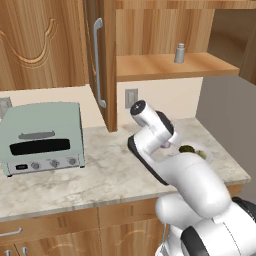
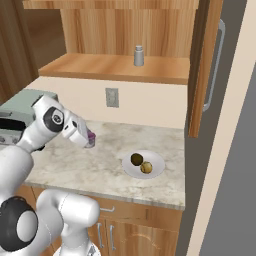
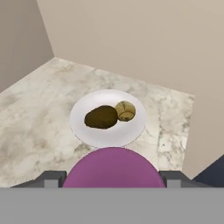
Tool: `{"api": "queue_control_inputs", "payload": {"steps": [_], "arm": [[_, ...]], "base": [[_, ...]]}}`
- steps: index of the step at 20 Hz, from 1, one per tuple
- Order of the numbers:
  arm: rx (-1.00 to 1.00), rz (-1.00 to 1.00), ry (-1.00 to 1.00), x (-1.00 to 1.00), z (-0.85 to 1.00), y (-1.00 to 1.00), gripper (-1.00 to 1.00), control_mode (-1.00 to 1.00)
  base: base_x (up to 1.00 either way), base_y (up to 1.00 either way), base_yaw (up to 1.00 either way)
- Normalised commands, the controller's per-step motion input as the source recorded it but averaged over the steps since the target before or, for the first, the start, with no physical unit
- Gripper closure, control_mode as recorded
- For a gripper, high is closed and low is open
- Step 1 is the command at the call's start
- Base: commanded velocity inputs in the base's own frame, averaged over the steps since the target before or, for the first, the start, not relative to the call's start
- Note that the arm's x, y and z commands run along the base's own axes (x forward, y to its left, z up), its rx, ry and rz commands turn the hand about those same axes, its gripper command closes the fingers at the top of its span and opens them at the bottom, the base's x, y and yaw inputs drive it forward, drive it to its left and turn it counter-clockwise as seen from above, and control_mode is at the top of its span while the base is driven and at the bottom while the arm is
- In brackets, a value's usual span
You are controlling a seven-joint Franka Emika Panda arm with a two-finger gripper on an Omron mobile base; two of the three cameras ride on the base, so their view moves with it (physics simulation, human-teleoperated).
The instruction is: Pick the avocado and bread from the counter and place them on the plate. Then pick the jam from the cabinet and place it next to the plate. Lastly close the cabinet door.
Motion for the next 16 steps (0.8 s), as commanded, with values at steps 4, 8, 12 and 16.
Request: {"api": "queue_control_inputs", "payload": {"steps": [4, 8, 12, 16], "arm": [[0.00, -0.03, -0.05, 0.12, -0.36, -0.01, 1.00, -1.00], [0.00, -0.05, 0.00, 0.24, -0.37, 0.00, 1.00, -1.00], [0.00, -0.08, 0.00, 0.35, -0.30, 0.00, 1.00, -1.00], [0.00, -0.10, 0.00, 0.31, -0.28, 0.00, 1.00, -1.00]], "base": [[0.00, 0.00, 0.00], [0.00, 0.00, 0.00], [0.00, 0.00, 0.00], [0.00, 0.00, 0.00]]}}
